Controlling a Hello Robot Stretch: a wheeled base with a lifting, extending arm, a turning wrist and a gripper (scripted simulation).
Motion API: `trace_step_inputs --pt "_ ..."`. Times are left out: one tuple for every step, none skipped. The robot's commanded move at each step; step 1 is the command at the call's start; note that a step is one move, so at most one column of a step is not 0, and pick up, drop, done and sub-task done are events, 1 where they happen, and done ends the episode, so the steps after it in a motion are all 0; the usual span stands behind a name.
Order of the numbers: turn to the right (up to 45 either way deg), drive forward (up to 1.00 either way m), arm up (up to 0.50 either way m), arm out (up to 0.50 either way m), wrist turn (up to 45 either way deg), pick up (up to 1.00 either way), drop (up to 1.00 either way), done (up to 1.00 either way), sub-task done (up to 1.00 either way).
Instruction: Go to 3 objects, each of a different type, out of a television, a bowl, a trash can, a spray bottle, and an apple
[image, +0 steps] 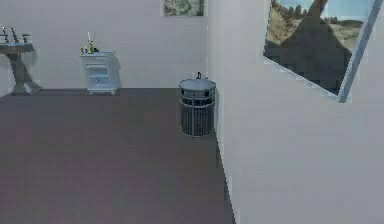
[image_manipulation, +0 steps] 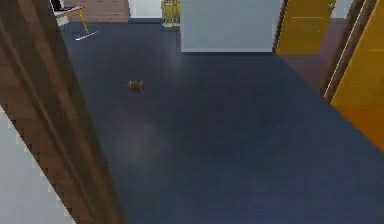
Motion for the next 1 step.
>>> trace_step_inputs --pt "0.0 1.00 0.00 0.00 0.0 0.00 0.00 0.00 0.00"
